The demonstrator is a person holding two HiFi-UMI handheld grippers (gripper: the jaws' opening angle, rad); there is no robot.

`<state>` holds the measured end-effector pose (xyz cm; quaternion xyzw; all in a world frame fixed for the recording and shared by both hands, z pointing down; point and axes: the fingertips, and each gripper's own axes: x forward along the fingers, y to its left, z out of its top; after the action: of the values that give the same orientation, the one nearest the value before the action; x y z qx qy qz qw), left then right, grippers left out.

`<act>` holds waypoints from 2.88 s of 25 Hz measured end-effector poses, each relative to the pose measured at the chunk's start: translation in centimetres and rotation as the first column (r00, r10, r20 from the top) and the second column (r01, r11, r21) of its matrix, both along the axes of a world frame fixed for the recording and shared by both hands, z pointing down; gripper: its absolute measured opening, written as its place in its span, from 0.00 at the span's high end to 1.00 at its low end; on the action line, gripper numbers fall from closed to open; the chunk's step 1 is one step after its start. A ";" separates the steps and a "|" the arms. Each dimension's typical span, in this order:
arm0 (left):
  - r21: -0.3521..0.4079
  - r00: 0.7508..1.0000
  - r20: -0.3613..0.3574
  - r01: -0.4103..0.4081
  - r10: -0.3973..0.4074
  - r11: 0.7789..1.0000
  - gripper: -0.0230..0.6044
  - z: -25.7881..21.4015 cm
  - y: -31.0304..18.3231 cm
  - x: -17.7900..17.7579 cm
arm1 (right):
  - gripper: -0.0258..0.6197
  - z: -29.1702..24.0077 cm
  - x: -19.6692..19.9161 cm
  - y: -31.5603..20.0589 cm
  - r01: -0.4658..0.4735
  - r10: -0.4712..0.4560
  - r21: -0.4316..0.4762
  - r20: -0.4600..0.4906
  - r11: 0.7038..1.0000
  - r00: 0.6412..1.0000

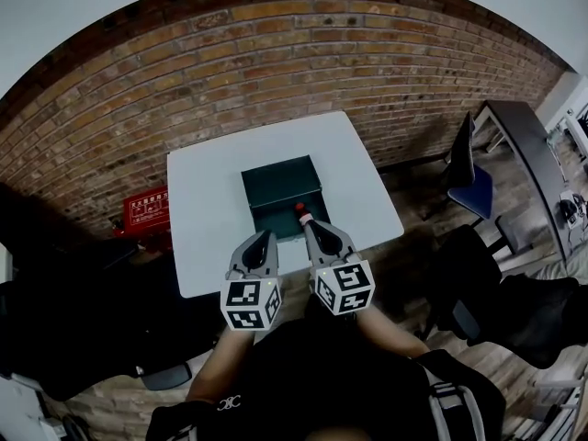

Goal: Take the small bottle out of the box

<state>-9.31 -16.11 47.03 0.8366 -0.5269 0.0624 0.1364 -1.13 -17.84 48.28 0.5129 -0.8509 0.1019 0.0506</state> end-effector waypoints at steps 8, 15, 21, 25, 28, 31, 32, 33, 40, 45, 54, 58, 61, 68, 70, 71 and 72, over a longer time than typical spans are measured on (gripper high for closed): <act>0.002 1.000 0.007 0.026 -0.026 1.000 0.95 -0.9 -7.0 1.6 | 0.91 -0.6 1.6 -7.0 0.028 -0.028 -0.002 0.009 1.000 1.000; -0.006 0.997 0.027 0.066 -0.066 0.998 0.95 -1.3 -11.9 3.3 | 0.91 -0.9 3.2 -12.2 0.068 -0.068 -0.008 0.025 0.998 0.997; -0.030 0.993 0.048 0.113 -0.112 0.993 0.95 -0.9 -15.7 5.0 | 0.91 -0.5 4.4 -16.4 0.129 -0.128 -0.030 0.029 0.991 0.991; -0.045 0.986 0.065 0.157 -0.154 0.986 0.95 -0.5 -17.9 5.6 | 0.91 0.0 5.4 -19.0 0.165 -0.164 -0.047 0.035 0.985 0.986; -0.064 0.978 0.064 0.202 -0.198 0.977 0.95 0.0 -18.7 5.4 | 0.91 0.5 5.9 -20.4 0.199 -0.197 -0.064 0.034 0.978 0.980; -0.094 0.974 0.069 0.223 -0.217 0.970 0.95 1.0 -19.0 4.8 | 0.91 1.5 5.6 -21.3 0.215 -0.213 -0.091 0.036 0.972 0.976; -0.103 0.973 0.070 0.225 -0.218 0.969 0.95 1.3 -19.0 4.5 | 0.91 1.8 5.2 -21.5 0.218 -0.215 -0.102 0.039 0.971 0.976; -0.108 0.973 0.069 0.225 -0.218 0.968 0.95 1.5 -19.1 4.2 | 0.91 2.1 4.9 -21.6 0.222 -0.218 -0.111 0.043 0.969 0.975; -0.128 0.979 0.060 0.203 -0.197 0.971 0.95 2.5 -19.7 1.3 | 0.91 4.2 3.0 -21.7 0.178 -0.178 -0.168 0.020 0.970 0.984; -0.182 0.984 0.040 0.179 -0.175 0.967 0.95 4.2 -19.3 -1.0 | 0.91 6.1 2.4 -20.9 0.133 -0.140 -0.221 -0.017 0.966 0.990; -0.262 0.994 0.041 0.107 -0.100 0.959 0.95 8.1 -18.6 -1.6 | 0.91 12.1 1.5 -18.4 0.109 -0.155 -0.355 -0.103 0.928 0.983; -0.291 0.997 0.045 0.074 -0.064 0.954 0.95 9.5 -17.5 -1.2 | 0.91 14.6 1.6 -16.8 0.115 -0.178 -0.437 -0.107 0.892 0.978; -0.306 0.998 0.037 0.063 -0.054 0.950 0.95 10.1 -16.9 -1.2 | 0.91 16.9 1.2 -15.1 0.131 -0.207 -0.521 -0.091 0.843 0.974; -0.317 0.999 0.030 0.034 -0.026 0.948 0.95 10.6 -16.2 -1.4 | 0.87 21.3 1.0 -12.4 0.102 -0.277 -0.614 -0.198 0.783 0.940; -0.320 1.000 0.024 0.026 -0.020 0.947 0.95 10.7 -16.2 -1.4 | 0.81 22.3 1.1 -12.1 0.086 -0.272 -0.640 -0.198 0.764 0.942; -0.320 1.000 0.022 0.023 -0.017 0.947 0.95 10.7 -16.2 -1.3 | 0.78 22.7 1.3 -12.0 0.075 -0.269 -0.654 -0.202 0.752 0.942; -0.320 1.000 0.019 0.020 -0.015 0.947 0.95 10.7 -16.2 -1.3 | 0.77 23.2 1.4 -11.9 0.062 -0.267 -0.665 -0.211 0.744 0.940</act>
<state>-10.57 -32.30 57.74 0.7982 -0.5183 0.1528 0.2664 0.27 -29.78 71.47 0.3947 -0.7874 0.3084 0.3593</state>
